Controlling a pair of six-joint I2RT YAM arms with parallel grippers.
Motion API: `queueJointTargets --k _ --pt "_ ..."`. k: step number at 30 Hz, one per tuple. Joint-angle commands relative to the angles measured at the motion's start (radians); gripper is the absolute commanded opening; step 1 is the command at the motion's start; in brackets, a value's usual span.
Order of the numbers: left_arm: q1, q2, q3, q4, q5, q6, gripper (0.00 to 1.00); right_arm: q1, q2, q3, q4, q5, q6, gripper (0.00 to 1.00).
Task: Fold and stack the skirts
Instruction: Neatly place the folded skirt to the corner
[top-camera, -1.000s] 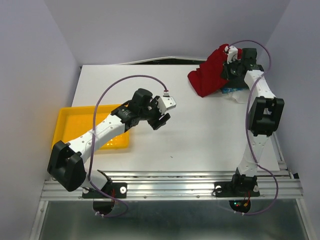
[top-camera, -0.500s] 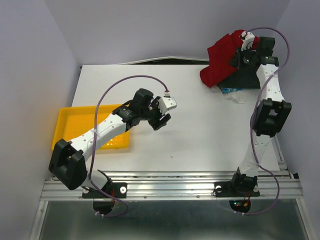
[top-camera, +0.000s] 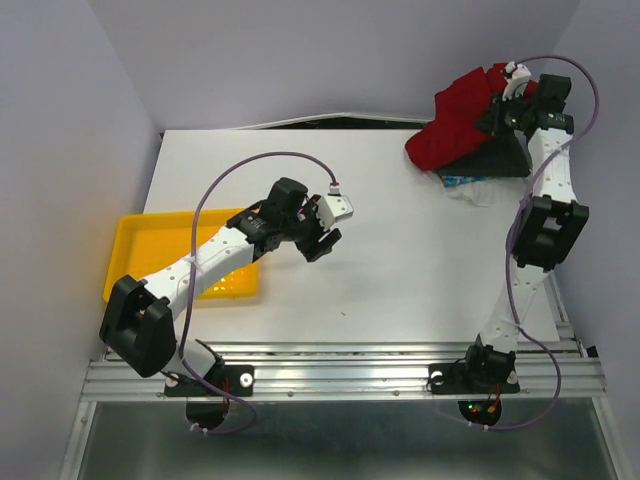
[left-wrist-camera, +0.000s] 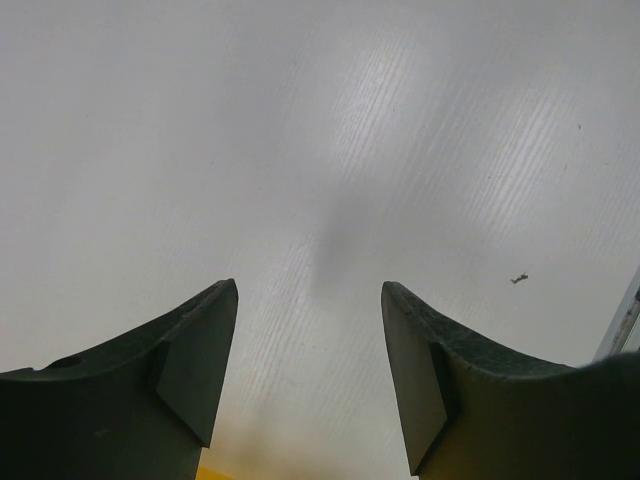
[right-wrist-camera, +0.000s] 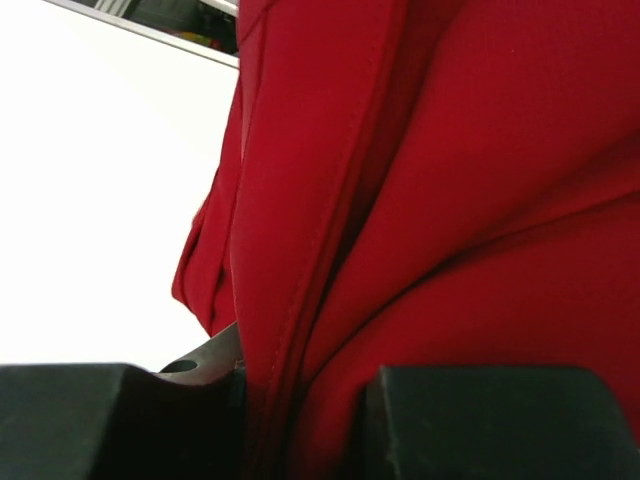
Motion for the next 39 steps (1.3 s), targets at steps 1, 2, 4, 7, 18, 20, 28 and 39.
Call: queueJointTargets --k 1,2,4,7,18,20,28,39 --pt "0.003 -0.032 0.015 -0.009 0.008 0.002 0.7 -0.099 0.006 0.017 0.073 -0.043 -0.024 0.01" --pt "0.001 -0.03 0.014 -0.012 0.006 0.005 0.7 -0.114 0.017 0.017 0.073 -0.052 -0.02 0.01" --pt "0.001 -0.021 0.018 -0.02 0.003 0.008 0.7 -0.139 0.037 0.031 0.073 -0.067 -0.032 0.01" --pt "0.001 -0.001 0.032 -0.041 -0.006 0.022 0.7 -0.16 0.066 -0.01 0.072 -0.086 -0.065 0.01" --pt "0.004 0.008 0.052 -0.109 -0.018 0.048 0.7 -0.179 0.132 -0.07 0.141 0.112 -0.081 0.57" --pt "0.007 -0.003 0.049 -0.109 -0.014 0.047 0.71 -0.179 0.103 -0.081 0.162 0.141 -0.072 0.72" --pt "0.056 -0.058 0.02 -0.054 0.019 0.005 0.74 -0.179 0.016 -0.037 0.21 0.377 -0.062 1.0" --pt "0.239 -0.113 0.058 0.135 0.062 -0.154 0.99 -0.157 -0.225 -0.081 0.09 0.249 0.005 1.0"
